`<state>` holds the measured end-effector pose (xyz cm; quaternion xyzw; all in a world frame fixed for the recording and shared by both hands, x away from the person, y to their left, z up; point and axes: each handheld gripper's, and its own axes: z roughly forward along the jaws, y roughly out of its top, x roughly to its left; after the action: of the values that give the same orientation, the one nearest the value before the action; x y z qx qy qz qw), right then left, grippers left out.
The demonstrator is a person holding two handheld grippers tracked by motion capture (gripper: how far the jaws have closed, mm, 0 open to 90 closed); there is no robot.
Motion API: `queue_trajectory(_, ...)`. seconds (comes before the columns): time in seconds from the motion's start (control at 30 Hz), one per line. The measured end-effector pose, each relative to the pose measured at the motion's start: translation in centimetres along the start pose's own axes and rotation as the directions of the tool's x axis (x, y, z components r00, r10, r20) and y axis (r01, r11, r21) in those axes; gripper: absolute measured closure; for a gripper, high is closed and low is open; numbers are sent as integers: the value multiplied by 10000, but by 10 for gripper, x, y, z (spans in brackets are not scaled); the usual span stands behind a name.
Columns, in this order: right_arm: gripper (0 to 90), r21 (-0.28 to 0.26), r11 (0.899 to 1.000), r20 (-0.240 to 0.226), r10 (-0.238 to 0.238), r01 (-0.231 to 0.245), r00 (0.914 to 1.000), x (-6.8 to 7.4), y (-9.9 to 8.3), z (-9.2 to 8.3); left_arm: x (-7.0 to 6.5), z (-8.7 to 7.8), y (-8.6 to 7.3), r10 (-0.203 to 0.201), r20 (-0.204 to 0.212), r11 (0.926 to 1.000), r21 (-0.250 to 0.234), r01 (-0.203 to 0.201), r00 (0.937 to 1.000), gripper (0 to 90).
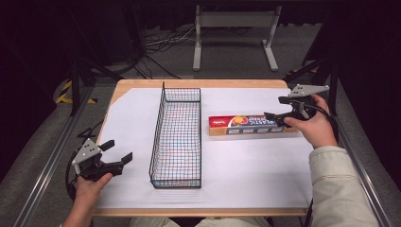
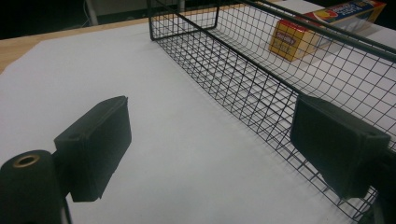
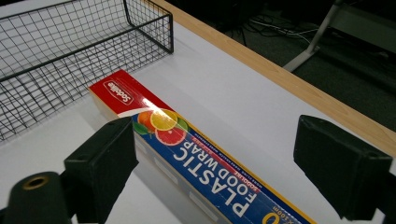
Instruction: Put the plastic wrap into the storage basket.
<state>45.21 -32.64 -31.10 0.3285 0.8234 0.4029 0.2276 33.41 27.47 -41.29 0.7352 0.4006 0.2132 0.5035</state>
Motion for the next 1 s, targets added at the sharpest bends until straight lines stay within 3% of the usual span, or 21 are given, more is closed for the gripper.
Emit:
queue_trajectory(0.13, 176, 718, 9942, -357, -779, 803, 9963, -3, 7, 13, -1, -2, -1, 22, -5, 10000, 0, -22, 10000, 134)
queue_trajectory(0.2, 194, 1479, 9807, -507, -1213, 1275, 9913, -3, 12, 18, -1, -3, -3, 3, 13, 10000, -28, -3, 10000, 133)
queue_trajectory(0.33, 187, 1790, 9667, -720, -1726, 1829, 9824, -2, 19, 27, -1, -7, -5, -16, -74, 10000, 7, 16, 10000, 134)
queue_trajectory(0.4, 184, 2062, 9540, -784, -2056, 2176, 9755, -2, 21, 33, -1, -9, -6, -58, -121, 10000, -17, 57, 9999, 133)
queue_trajectory(0.47, 187, 2409, 9394, -917, -2283, 2441, 9693, -4, 22, 40, 0, -10, -7, -74, -138, 10000, -32, 74, 9999, 133)
queue_trajectory(0.6, 233, 2744, 9257, -1294, -2328, 2604, 9639, -6, 22, 51, -1, -9, -7, -40, -104, 10000, -22, 39, 9999, 133)
queue_trajectory(0.63, 230, 2894, 9154, -1482, -2459, 2797, 9579, -7, 20, 60, -1, -9, -7, -26, -86, 10000, -15, 26, 10000, 133)
queue_trajectory(0.7, 224, 2975, 9112, -1551, -2485, 2851, 9561, -7, 20, 63, -1, -8, -7, -41, -78, 10000, -12, 41, 10000, 133)
queue_trajectory(0.73, 215, 3115, 8994, -1693, -2651, 3067, 9492, -6, 19, 71, -1, -8, -7, -12, -69, 10000, -13, 12, 10000, 133)
queue_trajectory(0.77, 215, 3115, 8994, -1693, -2651, 3067, 9492, -6, 19, 71, -1, -7, -7, -48, -50, 10000, -19, 48, 10000, 133)
queue_trajectory(0.8, 208, 3239, 8925, -1761, -2690, 3138, 9469, -6, 19, 74, -1, -7, -6, -48, -42, 10000, -30, 47, 10000, 133)
queue_trajectory(0.93, 175, 3855, 8528, -2032, -2940, 3523, 9340, -4, 18, 89, -1, -5, -6, -52, 5, 10000, 6, 52, 10000, 133)
queue_trajectory(1.0, 162, 4043, 8291, -2274, -3180, 3863, 9204, -2, 17, 95, -1, -4, -6, -36, 17, 10000, 37, 36, 10000, 133)
